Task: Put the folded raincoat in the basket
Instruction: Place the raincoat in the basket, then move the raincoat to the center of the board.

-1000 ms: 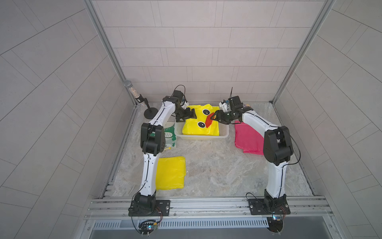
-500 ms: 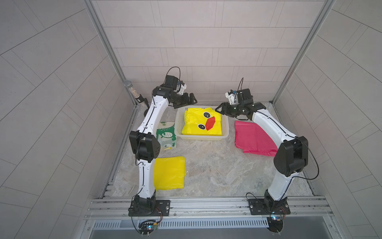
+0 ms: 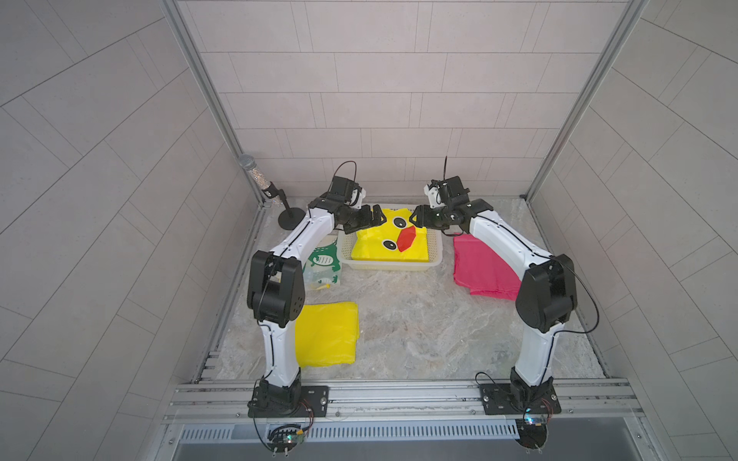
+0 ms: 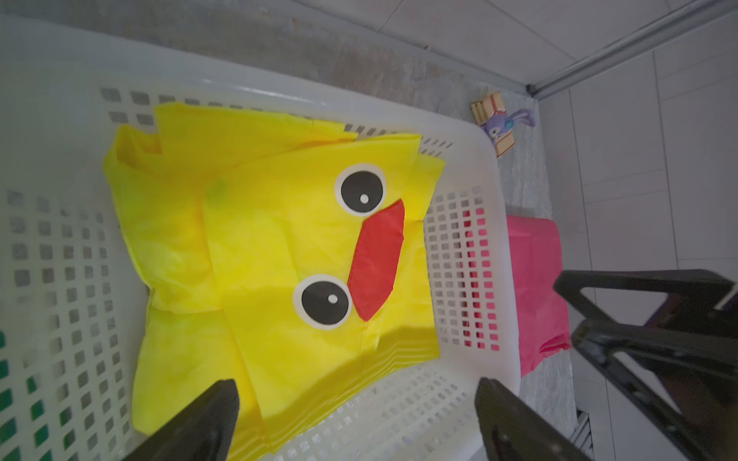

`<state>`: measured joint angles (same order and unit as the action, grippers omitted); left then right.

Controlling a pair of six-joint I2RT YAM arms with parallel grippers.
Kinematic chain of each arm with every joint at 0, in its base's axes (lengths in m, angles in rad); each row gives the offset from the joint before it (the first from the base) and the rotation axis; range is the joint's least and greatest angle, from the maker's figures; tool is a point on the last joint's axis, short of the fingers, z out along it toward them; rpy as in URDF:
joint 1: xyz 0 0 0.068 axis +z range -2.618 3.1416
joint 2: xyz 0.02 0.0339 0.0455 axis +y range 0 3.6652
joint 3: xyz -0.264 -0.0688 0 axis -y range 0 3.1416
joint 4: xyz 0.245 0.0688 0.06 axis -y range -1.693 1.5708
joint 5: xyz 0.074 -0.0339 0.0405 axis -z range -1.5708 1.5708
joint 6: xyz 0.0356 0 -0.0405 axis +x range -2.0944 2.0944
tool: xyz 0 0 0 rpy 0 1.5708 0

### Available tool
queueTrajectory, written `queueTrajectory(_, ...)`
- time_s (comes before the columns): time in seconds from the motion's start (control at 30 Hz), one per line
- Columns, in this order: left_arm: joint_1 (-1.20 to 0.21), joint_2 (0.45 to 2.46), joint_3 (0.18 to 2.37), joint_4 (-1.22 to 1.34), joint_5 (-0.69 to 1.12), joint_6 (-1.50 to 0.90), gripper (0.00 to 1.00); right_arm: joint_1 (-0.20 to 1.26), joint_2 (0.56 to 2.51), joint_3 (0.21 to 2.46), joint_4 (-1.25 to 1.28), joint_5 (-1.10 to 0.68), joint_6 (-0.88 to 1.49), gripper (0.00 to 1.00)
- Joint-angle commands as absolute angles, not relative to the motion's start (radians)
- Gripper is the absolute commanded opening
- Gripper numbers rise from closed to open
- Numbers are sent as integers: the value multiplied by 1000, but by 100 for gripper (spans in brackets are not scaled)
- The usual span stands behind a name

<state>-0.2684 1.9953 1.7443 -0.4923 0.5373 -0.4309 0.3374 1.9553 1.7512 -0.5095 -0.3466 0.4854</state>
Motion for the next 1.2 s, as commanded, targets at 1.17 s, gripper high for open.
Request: queueTrajectory(1.17, -261, 2023, 2111, -557, 548, -462, 100, 344, 1753, 1647, -304, -377, 545, 61)
